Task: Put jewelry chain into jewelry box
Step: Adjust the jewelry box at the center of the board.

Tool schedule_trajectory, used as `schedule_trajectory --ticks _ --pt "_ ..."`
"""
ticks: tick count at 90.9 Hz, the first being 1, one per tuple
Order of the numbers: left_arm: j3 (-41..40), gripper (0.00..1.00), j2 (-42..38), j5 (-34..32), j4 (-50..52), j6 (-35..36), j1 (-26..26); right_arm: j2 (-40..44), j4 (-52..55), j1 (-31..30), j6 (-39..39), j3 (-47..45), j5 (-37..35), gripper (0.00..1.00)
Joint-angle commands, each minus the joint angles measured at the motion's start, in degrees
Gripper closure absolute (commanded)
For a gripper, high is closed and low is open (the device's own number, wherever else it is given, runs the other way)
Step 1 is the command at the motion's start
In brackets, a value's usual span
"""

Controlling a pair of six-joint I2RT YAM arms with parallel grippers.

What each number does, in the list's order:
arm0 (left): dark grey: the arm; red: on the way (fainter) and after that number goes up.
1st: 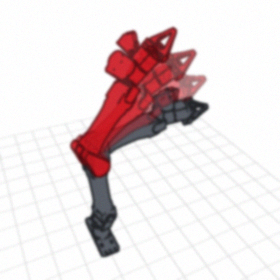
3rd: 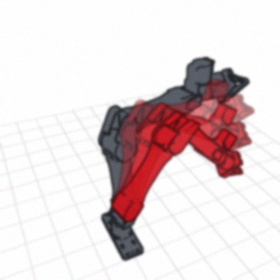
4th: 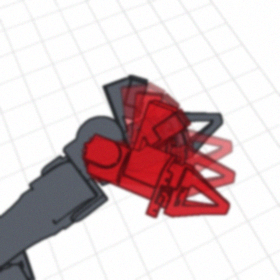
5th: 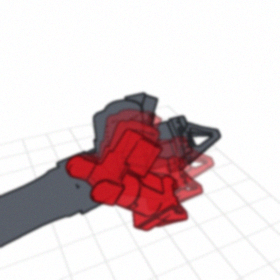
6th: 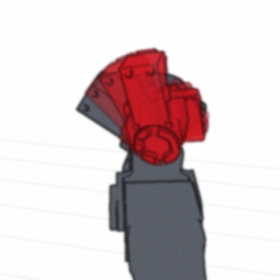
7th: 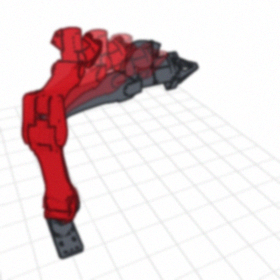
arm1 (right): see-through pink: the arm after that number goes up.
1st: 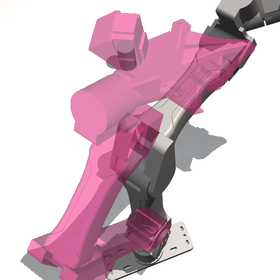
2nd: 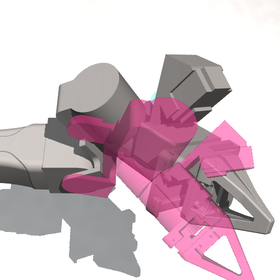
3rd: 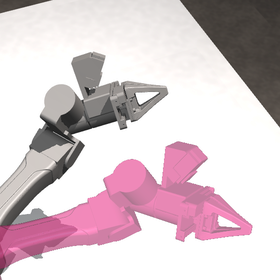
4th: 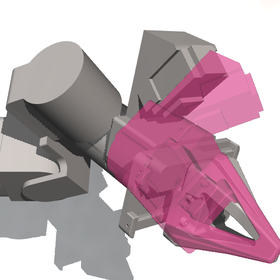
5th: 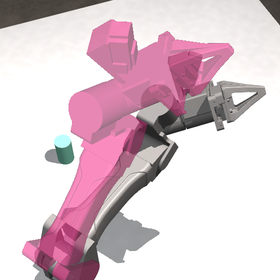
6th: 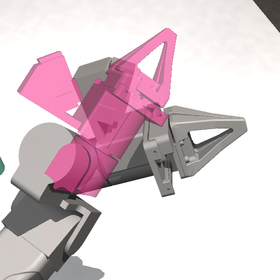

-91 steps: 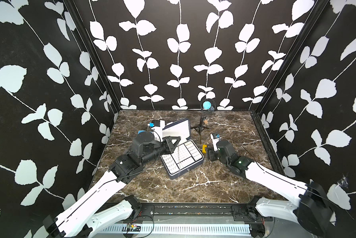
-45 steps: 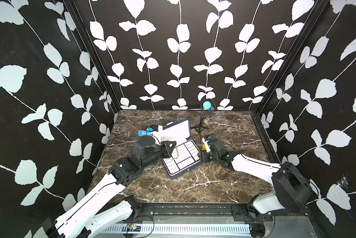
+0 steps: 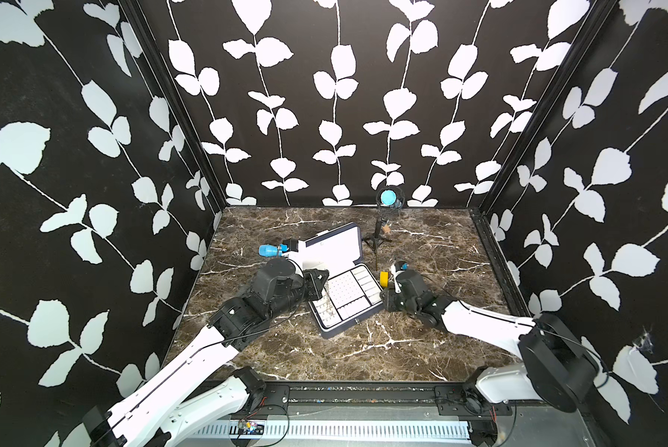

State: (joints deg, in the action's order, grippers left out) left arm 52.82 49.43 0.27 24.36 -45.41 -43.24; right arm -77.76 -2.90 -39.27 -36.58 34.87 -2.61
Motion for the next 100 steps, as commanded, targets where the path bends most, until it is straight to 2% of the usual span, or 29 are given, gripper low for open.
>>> schedule_trajectory --ticks 1,15,39,49,56,71,75,87,100 --pt "-1.74 1.00 0.88 -0.80 -1.51 0.40 0.58 2.96 8.28 0.18 -4.66 -4.33 -3.78 0.62" --pt "-3.76 1.00 2.97 -0.31 -3.16 -0.82 1.34 8.23 13.99 -1.90 -11.13 -7.48 -6.00 0.64" --pt "-4.93 1.00 5.77 1.78 -5.24 -1.52 2.72 15.92 18.11 -9.88 -24.17 -11.47 -9.24 0.66" --pt "-4.54 1.00 5.70 1.80 -4.82 -1.18 2.73 14.95 17.26 -12.36 -25.56 -10.66 -8.72 0.66" --pt "-4.25 1.00 5.51 1.76 -4.36 -1.01 4.66 12.97 16.40 -13.74 -25.73 -9.40 -8.38 0.66" --pt "-4.16 1.00 4.71 1.45 -3.35 -0.69 5.19 9.72 16.06 -15.30 -23.86 -6.15 -8.03 0.66" --pt "-3.95 1.00 4.44 1.36 -2.88 -0.56 5.28 10.22 17.50 -15.34 -23.24 -5.45 -8.54 0.63" --pt "-2.19 1.00 3.80 1.01 -0.73 0.65 5.46 16.40 24.89 -15.24 -18.33 -1.78 -12.10 0.37" --pt "0.65 1.00 3.03 1.24 1.24 2.35 5.44 22.53 34.05 -14.84 -6.16 7.47 -16.26 0.29"
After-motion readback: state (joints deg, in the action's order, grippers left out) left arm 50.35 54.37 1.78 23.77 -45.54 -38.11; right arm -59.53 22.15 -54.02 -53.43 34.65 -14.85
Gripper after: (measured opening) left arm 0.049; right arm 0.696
